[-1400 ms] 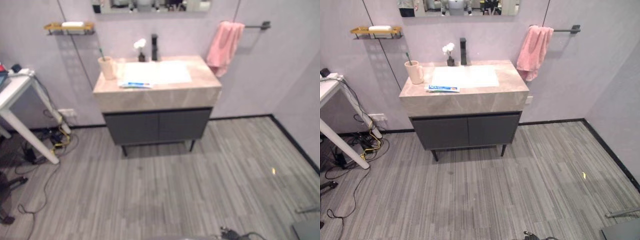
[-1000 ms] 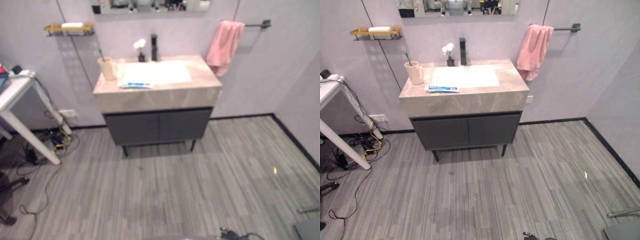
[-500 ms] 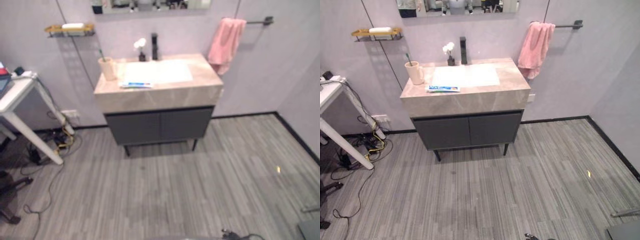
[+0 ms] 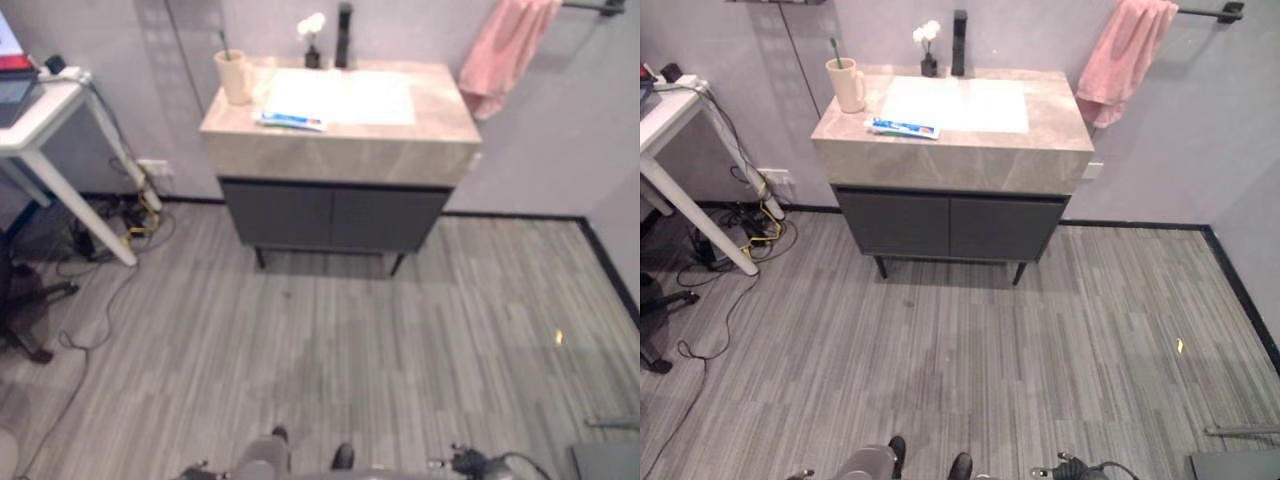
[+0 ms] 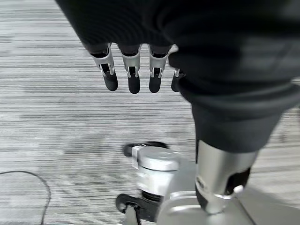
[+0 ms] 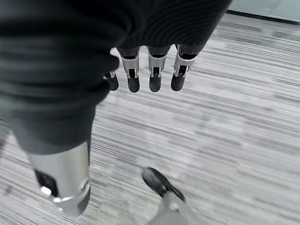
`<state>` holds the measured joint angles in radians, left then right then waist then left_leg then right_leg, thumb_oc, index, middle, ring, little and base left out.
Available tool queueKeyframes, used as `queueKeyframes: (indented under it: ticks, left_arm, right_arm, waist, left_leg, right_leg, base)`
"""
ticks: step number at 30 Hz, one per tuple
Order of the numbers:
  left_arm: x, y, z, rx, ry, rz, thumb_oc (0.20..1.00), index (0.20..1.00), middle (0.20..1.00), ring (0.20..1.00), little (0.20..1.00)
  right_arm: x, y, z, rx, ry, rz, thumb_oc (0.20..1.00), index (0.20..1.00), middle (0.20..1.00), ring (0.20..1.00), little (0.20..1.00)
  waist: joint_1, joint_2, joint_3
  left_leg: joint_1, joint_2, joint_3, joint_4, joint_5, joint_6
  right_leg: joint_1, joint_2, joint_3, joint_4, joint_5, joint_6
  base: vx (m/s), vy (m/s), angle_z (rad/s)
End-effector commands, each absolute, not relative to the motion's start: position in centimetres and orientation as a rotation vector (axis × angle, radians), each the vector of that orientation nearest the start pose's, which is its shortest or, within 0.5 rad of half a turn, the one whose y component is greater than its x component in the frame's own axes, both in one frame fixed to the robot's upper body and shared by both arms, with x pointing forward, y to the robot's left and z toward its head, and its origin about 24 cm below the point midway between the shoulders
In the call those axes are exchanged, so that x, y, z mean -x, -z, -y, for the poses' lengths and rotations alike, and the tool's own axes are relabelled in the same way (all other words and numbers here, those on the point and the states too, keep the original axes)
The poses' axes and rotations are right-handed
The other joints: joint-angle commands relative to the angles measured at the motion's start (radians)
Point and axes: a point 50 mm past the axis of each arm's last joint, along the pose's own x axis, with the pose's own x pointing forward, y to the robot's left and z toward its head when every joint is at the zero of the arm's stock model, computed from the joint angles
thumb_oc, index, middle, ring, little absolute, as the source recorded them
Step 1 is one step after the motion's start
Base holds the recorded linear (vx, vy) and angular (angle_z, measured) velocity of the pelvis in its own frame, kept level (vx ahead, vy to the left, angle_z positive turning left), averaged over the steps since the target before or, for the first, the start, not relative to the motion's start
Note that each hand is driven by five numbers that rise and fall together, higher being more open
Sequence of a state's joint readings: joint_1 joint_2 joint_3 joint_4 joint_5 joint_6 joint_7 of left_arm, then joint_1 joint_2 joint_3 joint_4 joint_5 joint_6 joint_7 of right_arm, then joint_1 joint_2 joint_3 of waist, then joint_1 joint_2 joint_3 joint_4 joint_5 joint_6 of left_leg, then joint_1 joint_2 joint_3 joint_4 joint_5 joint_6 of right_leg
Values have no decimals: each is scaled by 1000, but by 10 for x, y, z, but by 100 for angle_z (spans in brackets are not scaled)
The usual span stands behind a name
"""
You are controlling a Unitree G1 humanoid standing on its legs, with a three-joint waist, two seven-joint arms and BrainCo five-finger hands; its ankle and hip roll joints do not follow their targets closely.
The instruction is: Put brush and paste in cup on sink, flatten towel.
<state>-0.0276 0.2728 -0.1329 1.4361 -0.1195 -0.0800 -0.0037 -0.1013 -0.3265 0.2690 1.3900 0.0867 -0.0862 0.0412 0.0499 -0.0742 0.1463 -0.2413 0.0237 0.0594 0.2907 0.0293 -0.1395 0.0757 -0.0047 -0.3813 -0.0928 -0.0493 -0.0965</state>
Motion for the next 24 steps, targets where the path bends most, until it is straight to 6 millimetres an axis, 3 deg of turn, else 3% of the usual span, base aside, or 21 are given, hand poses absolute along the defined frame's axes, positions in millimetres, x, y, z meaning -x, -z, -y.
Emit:
queueKeyframes:
  ticks: [1, 2, 3, 6, 7, 9, 10, 11, 14, 16, 17, 18, 19, 20, 21, 22, 24]
  left_arm:
    - [-44, 165, -255, -234, -159, -1372, 1000, 1000, 1000, 1000, 1000]
    - [-44, 165, -255, -234, -159, -1372, 1000, 1000, 1000, 1000, 1000]
    - [-43, 165, -255, -241, -154, -1379, 1000, 1000, 1000, 1000, 1000]
    - [-40, 165, -257, -243, -161, -1387, 1000, 1000, 1000, 1000, 1000]
    - [-35, 165, -259, -234, -176, -1398, 1000, 1000, 1000, 1000, 1000]
    - [-32, 164, -261, -233, -184, -1404, 1000, 1000, 1000, 1000, 1000]
    - [-31, 163, -265, -240, -192, -1407, 1000, 1000, 1000, 1000, 1000]
    - [-31, 163, -265, -240, -192, -1408, 1000, 1000, 1000, 1000, 1000]
    - [-36, 161, -270, -266, -183, -1389, 1000, 1000, 1000, 1000, 1000]
    - [-42, 158, -277, -304, -175, -1368, 1000, 1000, 1000, 1000, 1000]
    - [-45, 156, -283, -336, -172, -1355, 1000, 1000, 1000, 1000, 1000]
    - [-48, 155, -284, -341, -174, -1345, 1000, 1000, 1000, 1000, 1000]
    - [-48, 155, -284, -340, -174, -1345, 1000, 1000, 1000, 1000, 1000]
    - [-49, 153, -288, -360, -174, -1343, 1000, 1000, 1000, 1000, 1000]
    - [-49, 153, -288, -360, -174, -1343, 1000, 1000, 1000, 1000, 1000]
    - [-50, 153, -290, -382, -157, -1342, 1000, 1000, 1000, 1000, 1000]
    - [-45, 153, -291, -383, -159, -1358, 1000, 1000, 1000, 1000, 1000]
  right_arm:
    - [-102, 149, 273, 414, 33, -1225, 1000, 1000, 1000, 1000, 1000]
    - [-102, 149, 273, 414, 33, -1225, 1000, 1000, 1000, 1000, 1000]
    - [-105, 149, 271, 424, 24, -1219, 1000, 1000, 1000, 1000, 1000]
    - [-109, 149, 268, 423, 11, -1208, 1000, 1000, 1000, 1000, 1000]
    - [-112, 150, 260, 417, -16, -1200, 1000, 1000, 1000, 1000, 1000]
    - [-112, 151, 258, 416, -27, -1200, 1000, 1000, 1000, 1000, 1000]
    - [-111, 154, 250, 402, -46, -1205, 1000, 1000, 1000, 1000, 1000]
    - [-111, 154, 250, 402, -46, -1205, 1000, 1000, 1000, 1000, 1000]
    - [-109, 157, 240, 375, -63, -1210, 1000, 1000, 1000, 1000, 1000]
    - [-110, 158, 235, 362, -75, -1202, 1000, 1000, 1000, 1000, 1000]
    - [-117, 157, 231, 347, -73, -1175, 1000, 1000, 1000, 1000, 1000]
    - [-123, 155, 229, 346, -82, -1153, 1000, 1000, 1000, 1000, 1000]
    - [-123, 155, 229, 346, -82, -1152, 1000, 1000, 1000, 1000, 1000]
    - [-136, 152, 224, 344, -95, -1102, 1000, 1000, 1000, 1000, 1000]
    - [-136, 152, 224, 344, -95, -1101, 1000, 1000, 1000, 1000, 1000]
    - [-144, 149, 218, 315, -102, -1059, 1000, 1000, 1000, 1000, 1000]
    - [-147, 149, 212, 292, -105, -1040, 1000, 1000, 1000, 1000, 1000]
  waist:
    - [4, -5, -37]
    - [4, -5, -37]
    - [4, -2, -40]
    - [12, -2, -42]
    - [24, -5, -60]
    - [29, -10, -71]
    - [34, -26, -81]
    - [32, -25, -83]
    - [35, -38, -96]
    - [35, -39, -105]
    - [30, -29, -93]
    - [19, -16, -76]
    - [20, -17, -76]
    - [8, 6, -42]
    - [9, 5, -41]
    - [-4, 17, -28]
    - [8, 32, -28]
  left_leg:
    - [42, -11, -3, -253, 22, 91]
    - [43, -11, -3, -255, 23, 91]
    - [17, -6, 19, -349, 55, 84]
    - [10, 3, 25, -378, 71, 82]
    - [19, 3, -3, -378, 96, 92]
    - [21, -1, -14, -359, 86, 99]
    - [0, -13, -36, -261, 63, 112]
    - [-2, -14, -38, -260, 64, 112]
    - [4, -32, -21, -163, -13, 147]
    - [36, -51, -11, -161, -51, 175]
    - [90, -82, -8, -177, -73, 210]
    - [117, -86, -6, -188, -76, 221]
    - [118, -88, -5, -189, -76, 222]
    - [163, -88, 2, -210, -85, 237]
    - [165, -90, 3, -211, -85, 238]
    - [201, -85, -5, -242, -79, 240]
    - [242, -63, 18, -264, -93, 228]
  right_leg:
    - [21, 6, 43, 29, -65, 108]
    - [21, 6, 44, 30, -65, 108]
    - [21, 15, 45, 35, -79, 110]
    - [33, 23, 57, 44, -93, 112]
    - [47, 26, 69, 62, -111, 115]
    - [55, 20, 80, 74, -121, 119]
    - [77, -5, 94, 108, -137, 127]
    - [75, -4, 93, 108, -138, 127]
    - [70, -49, 108, 196, -141, 159]
    - [21, -88, 116, 324, -72, 190]
    - [-61, -142, 136, 537, 84, 218]
    - [-110, -164, 133, 634, 129, 217]
    - [-112, -166, 135, 637, 127, 218]
    - [-190, -188, 124, 785, 133, 224]
    - [-191, -190, 126, 788, 132, 225]
    - [-268, -141, 141, 793, 65, 216]
    - [-247, -164, 48, 607, 39, 223]
  base:
    - [88, 52, 24]
    - [182, 125, 4]
    - [97, 75, -7]
    - [216, 131, -17]
    - [408, 265, -29]
    - [347, 244, -49]
    - [244, 183, -64]
    - [381, 302, -54]
    - [330, 328, -28]
    - [366, 499, -7]
    - [307, 587, -14]
    - [220, 471, -17]
    - [118, 378, 1]
    - [74, 238, 14]
    - [181, 371, 11]
    - [170, 196, -4]
    - [303, 182, -14]
